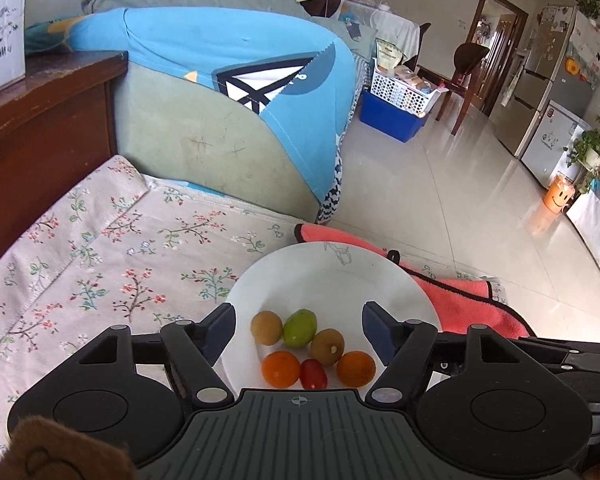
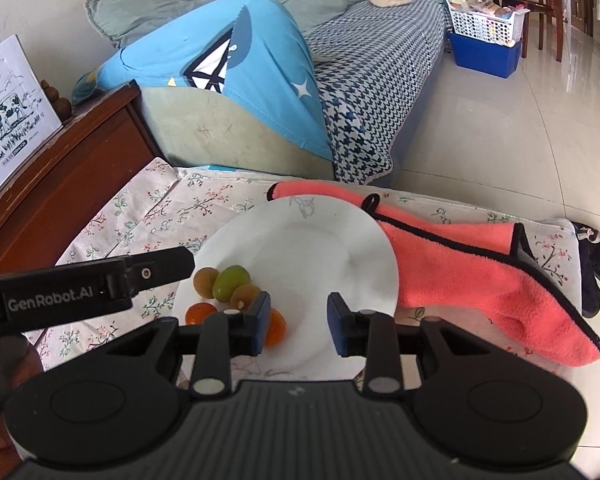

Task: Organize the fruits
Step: 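Open both tools to drop the kiwi and orange onto the plate, then withdraw both open tools back over the fruit pile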

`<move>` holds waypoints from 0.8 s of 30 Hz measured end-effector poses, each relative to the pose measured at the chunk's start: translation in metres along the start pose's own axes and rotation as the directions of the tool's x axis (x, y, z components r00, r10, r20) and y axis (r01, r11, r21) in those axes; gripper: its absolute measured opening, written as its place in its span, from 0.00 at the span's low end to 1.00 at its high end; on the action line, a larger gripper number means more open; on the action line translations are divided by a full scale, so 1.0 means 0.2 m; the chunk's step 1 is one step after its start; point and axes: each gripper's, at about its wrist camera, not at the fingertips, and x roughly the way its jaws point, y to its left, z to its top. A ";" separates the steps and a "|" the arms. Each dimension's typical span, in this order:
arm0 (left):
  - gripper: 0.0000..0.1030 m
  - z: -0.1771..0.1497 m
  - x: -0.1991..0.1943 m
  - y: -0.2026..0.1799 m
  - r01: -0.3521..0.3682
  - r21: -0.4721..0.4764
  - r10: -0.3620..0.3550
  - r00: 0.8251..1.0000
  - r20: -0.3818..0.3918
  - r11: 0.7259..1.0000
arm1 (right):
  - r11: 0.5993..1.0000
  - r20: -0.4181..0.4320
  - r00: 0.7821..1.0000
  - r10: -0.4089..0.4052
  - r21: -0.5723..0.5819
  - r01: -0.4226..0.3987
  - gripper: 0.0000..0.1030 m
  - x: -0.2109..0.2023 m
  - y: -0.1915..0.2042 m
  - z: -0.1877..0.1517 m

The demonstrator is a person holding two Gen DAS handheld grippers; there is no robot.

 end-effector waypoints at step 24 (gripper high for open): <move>0.77 -0.14 -0.35 0.33 -0.130 -0.004 0.130 0.991 -0.028 0.992 | 0.990 -0.002 0.992 0.126 -0.070 -0.126 0.33 -0.25 0.22 -0.17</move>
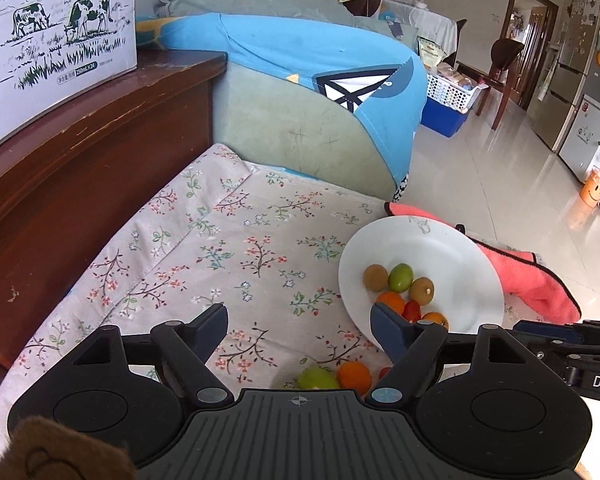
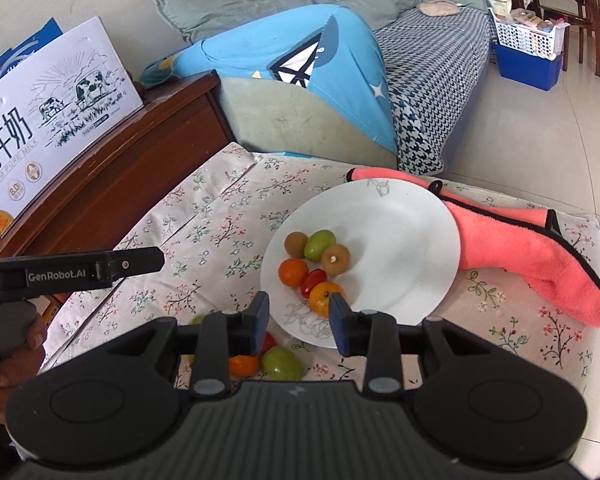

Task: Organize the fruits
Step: 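Withdraw both open tools back over the fruit pile, then grasp a green plum with the left tool while the right tool grasps a mandarin orange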

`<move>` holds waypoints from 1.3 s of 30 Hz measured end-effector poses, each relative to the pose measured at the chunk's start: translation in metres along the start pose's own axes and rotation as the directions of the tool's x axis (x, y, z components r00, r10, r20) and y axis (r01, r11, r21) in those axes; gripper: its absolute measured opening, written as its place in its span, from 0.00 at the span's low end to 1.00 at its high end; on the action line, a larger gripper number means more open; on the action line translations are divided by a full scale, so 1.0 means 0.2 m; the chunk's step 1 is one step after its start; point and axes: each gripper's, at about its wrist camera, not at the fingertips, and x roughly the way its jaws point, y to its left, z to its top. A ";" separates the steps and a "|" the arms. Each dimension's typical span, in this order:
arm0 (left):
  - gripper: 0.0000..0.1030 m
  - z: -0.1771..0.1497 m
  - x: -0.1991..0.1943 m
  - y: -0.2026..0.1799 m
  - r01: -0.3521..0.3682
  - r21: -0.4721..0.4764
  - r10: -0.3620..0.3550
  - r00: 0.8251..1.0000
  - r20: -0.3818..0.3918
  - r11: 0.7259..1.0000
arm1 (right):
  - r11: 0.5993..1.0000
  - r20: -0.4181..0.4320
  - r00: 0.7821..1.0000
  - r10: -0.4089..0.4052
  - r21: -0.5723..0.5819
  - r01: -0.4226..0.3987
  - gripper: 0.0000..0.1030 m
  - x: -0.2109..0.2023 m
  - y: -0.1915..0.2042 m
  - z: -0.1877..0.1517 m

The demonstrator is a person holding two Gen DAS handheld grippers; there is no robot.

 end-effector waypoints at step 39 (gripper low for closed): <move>0.77 -0.25 0.25 0.13 0.018 0.108 0.000 0.986 -0.167 0.994 | 0.979 -0.261 0.965 0.031 -0.187 -0.082 0.42 0.31 0.35 -0.29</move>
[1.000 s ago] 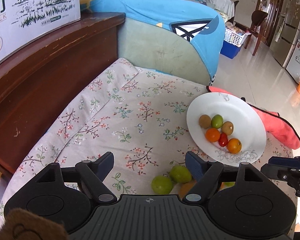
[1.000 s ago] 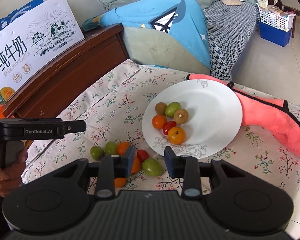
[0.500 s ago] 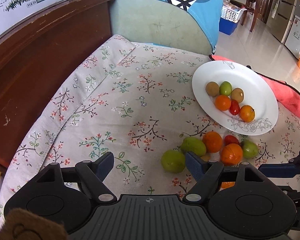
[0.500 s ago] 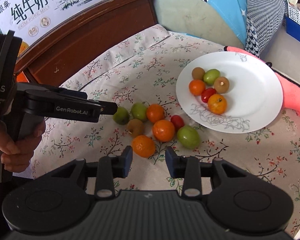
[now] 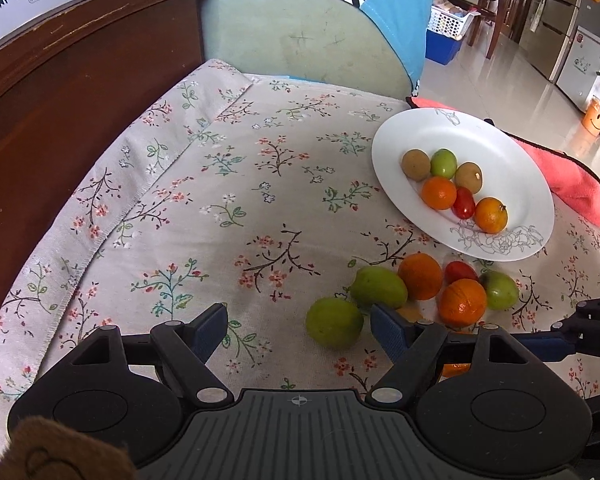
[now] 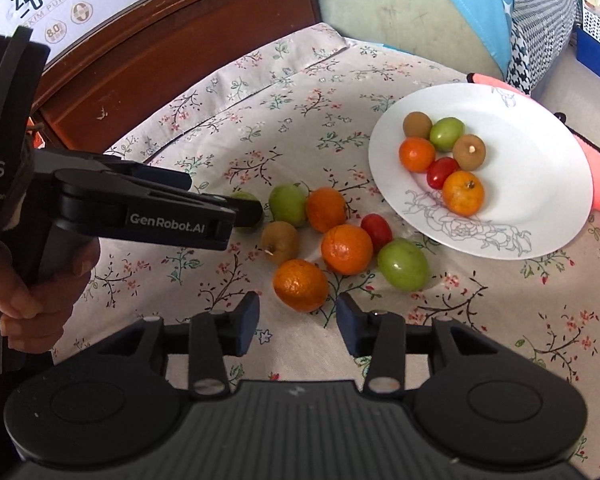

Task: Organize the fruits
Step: 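Grasp a green plum with the left tool while the right tool grasps a mandarin orange, then carry the green plum and mandarin over the white plate with both tools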

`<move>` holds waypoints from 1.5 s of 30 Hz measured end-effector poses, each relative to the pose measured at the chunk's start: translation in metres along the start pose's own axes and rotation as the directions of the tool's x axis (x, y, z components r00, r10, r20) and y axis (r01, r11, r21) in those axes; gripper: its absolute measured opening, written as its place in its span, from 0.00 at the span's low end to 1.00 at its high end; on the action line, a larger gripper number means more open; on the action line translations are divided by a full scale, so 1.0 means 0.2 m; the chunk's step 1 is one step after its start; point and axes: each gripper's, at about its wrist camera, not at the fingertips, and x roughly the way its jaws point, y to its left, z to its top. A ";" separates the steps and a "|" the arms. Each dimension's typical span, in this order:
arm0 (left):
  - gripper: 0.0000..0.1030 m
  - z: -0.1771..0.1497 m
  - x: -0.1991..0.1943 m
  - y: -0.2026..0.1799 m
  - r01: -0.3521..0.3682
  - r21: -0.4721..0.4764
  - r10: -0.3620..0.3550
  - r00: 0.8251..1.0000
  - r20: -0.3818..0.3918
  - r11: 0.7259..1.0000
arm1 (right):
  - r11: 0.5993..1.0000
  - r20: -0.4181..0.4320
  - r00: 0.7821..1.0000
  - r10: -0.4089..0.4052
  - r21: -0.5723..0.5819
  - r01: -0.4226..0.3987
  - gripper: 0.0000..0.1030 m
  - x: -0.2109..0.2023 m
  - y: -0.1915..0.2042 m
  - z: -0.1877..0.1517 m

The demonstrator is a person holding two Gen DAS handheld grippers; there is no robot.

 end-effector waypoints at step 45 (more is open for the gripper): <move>0.28 0.07 -0.08 0.01 -0.015 -0.025 0.017 0.996 0.089 1.000 | 1.000 0.082 0.997 -0.002 -0.031 0.005 0.30 -0.09 0.03 0.07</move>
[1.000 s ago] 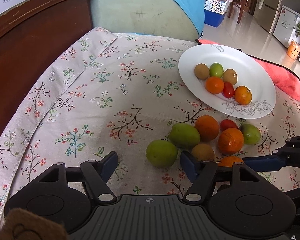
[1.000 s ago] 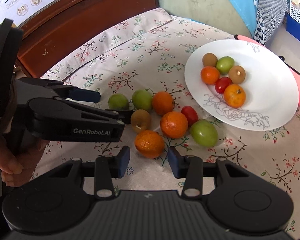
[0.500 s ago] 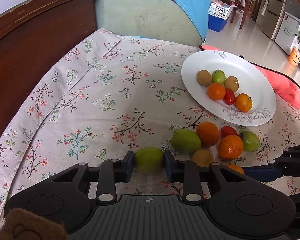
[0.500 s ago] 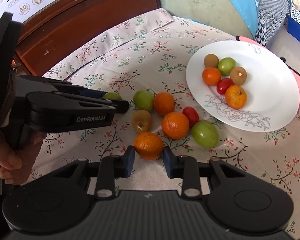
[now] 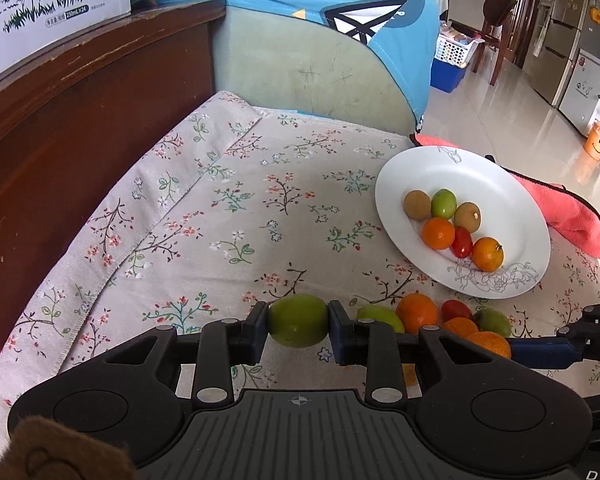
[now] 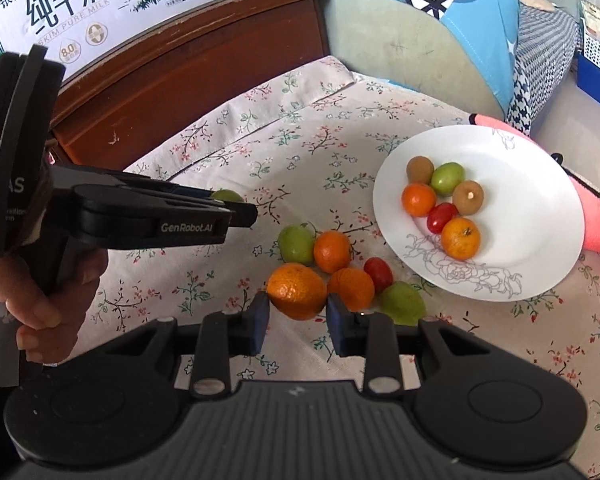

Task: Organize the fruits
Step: 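Carry the green plum and mandarin over the white plate with both tools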

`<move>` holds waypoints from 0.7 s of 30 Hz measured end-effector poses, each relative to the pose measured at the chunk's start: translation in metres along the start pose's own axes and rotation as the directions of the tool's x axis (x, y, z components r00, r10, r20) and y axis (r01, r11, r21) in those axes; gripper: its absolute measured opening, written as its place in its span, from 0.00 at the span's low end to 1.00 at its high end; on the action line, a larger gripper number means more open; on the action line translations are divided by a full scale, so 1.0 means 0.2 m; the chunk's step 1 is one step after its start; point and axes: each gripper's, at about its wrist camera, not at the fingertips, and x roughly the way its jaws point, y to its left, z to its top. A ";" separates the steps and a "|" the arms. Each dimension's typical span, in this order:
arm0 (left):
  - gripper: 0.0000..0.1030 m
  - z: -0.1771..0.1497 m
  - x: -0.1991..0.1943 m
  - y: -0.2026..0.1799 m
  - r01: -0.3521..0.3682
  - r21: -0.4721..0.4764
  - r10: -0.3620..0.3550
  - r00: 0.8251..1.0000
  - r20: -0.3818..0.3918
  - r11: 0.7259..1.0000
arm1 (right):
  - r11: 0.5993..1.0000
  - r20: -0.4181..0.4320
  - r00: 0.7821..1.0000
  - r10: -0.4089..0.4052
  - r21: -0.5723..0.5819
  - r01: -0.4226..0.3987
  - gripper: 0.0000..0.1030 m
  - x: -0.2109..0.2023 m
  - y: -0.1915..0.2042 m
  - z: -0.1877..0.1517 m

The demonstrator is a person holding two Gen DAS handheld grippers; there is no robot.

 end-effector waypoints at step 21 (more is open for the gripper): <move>0.28 0.20 -0.02 -0.34 0.150 0.023 -0.152 0.984 0.089 0.988 | 0.968 0.150 0.968 -0.200 0.186 0.171 0.30 -0.26 -0.44 0.15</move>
